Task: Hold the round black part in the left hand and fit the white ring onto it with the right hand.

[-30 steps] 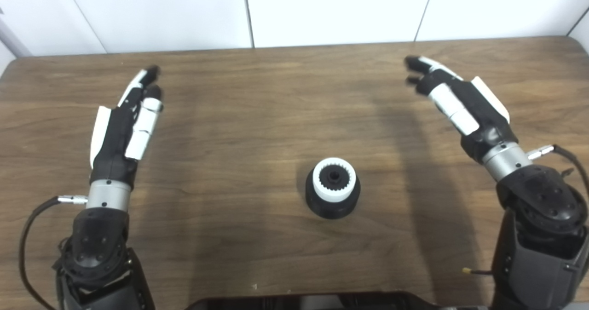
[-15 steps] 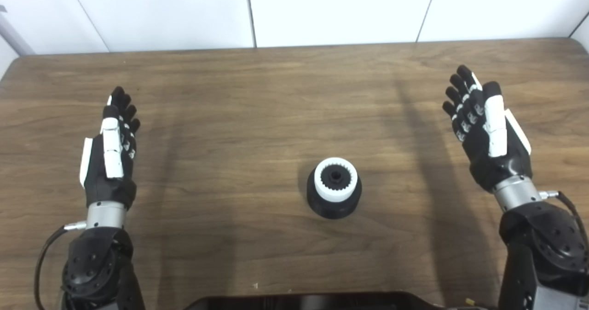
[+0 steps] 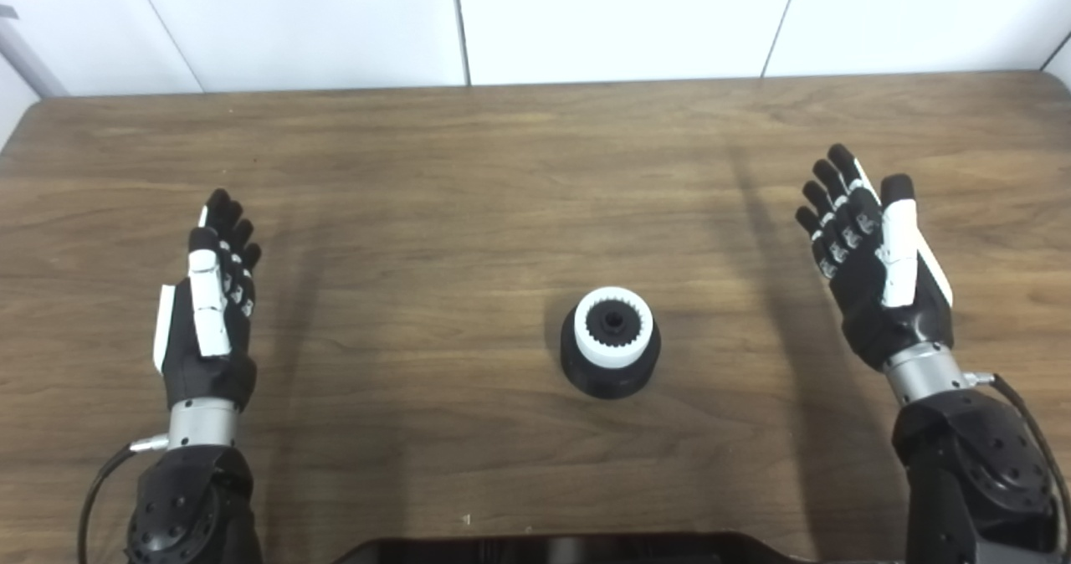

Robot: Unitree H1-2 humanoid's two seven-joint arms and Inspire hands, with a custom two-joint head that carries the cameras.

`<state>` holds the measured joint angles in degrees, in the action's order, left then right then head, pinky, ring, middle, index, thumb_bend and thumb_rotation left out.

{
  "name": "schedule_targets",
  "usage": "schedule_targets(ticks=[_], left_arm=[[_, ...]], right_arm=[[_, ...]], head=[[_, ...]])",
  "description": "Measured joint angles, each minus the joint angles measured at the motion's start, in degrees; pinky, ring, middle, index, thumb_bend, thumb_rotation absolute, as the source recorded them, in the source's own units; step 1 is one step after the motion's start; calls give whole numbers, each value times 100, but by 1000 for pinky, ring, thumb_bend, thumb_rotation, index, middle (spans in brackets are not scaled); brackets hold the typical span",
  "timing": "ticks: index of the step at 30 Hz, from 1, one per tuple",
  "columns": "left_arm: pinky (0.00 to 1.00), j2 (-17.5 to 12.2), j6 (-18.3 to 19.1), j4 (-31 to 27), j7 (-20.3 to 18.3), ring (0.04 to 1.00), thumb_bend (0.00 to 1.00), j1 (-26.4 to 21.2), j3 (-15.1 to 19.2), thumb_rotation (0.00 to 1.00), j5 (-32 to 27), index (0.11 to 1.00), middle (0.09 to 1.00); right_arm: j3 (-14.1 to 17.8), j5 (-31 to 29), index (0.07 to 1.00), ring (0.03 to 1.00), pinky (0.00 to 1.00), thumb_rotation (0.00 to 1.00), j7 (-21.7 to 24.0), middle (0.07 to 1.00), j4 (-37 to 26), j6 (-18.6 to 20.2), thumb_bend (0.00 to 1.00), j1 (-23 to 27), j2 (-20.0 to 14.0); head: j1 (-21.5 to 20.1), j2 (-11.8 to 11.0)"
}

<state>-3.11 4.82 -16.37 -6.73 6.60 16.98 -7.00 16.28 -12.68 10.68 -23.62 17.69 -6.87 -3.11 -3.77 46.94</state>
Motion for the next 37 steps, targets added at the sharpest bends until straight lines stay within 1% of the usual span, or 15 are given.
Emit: schedule_targets(ticks=[3,5,6,8,12,16,17,18,22,25,27,32,34,35,37], left_arm=[[1000,-54,-307,198,67,1000,618,-13,2,1000,-5,998,1000],[1000,-69,-381,341,151,997,616,-12,0,1000,10,991,998],[1000,-72,-398,408,185,999,618,-12,-1,1000,14,992,999],[1000,-89,-451,512,213,995,610,-13,-26,1000,13,989,997],[1000,-136,-620,689,218,977,626,-34,-108,995,-13,985,990],[1000,-147,-635,720,251,965,586,-29,-183,1000,-6,985,981],[1000,-146,-635,718,263,963,585,-22,-194,1000,-6,984,980],[1000,-143,-634,710,273,958,576,-13,-205,1000,-6,982,976],[1000,-120,-634,567,363,964,589,57,-260,995,-1,983,974],[1000,-122,-634,553,390,967,563,87,-297,997,15,978,969],[1000,-119,-635,554,410,967,573,108,-324,964,23,976,970],[1000,-110,-652,554,482,973,580,108,-340,951,44,974,967],[1000,-109,-678,556,485,973,583,110,-353,949,43,973,966],[1000,-108,-700,558,485,977,582,113,-360,956,43,977,970],[1000,-109,-746,565,478,981,583,119,-376,961,28,985,978]], right_arm=[[-30,3,1000,1000,1000,1000,-117,1000,107,-272,655,-8,6],[-33,-49,996,1000,1000,1000,-165,1000,244,-429,653,-6,4],[-35,-67,997,1000,1000,1000,-178,1000,320,-490,648,-3,3],[-63,-71,999,1000,1000,1000,-185,1000,463,-566,637,-2,-4],[-171,-25,1000,1000,1000,1000,-184,1000,665,-884,666,0,-13],[-253,76,1000,1000,1000,1000,-186,1000,835,-1092,662,-1,-25],[-259,84,1000,1000,1000,1000,-190,1000,846,-1129,652,-3,-25],[-260,87,1000,1000,1000,1000,-195,1000,846,-1164,643,-3,-26],[-261,93,1000,1000,1000,1000,-226,1000,846,-1200,629,-25,-49],[-271,93,1000,1000,1000,1000,-223,1000,846,-1233,631,-40,-73],[-275,94,1000,1000,1000,1000,-221,1000,846,-1299,616,-52,-93],[-285,95,1000,1000,1000,1000,-227,1000,846,-1323,613,-66,-116],[-291,99,1000,1000,1000,1000,-226,1000,851,-1354,596,-70,-120],[-297,108,1000,1000,1000,1000,-225,1000,858,-1389,586,-72,-121],[-308,156,1000,1000,1000,1000,-226,1000,873,-1416,587,-76,-125]], head=[[-9,-79],[-44,-141],[-53,-280],[-62,-325],[8,-624],[61,-738],[61,-739],[139,-834],[219,-897],[245,-967],[263,-1063],[246,-1134],[246,-1274],[246,-1275],[254,-1406]])
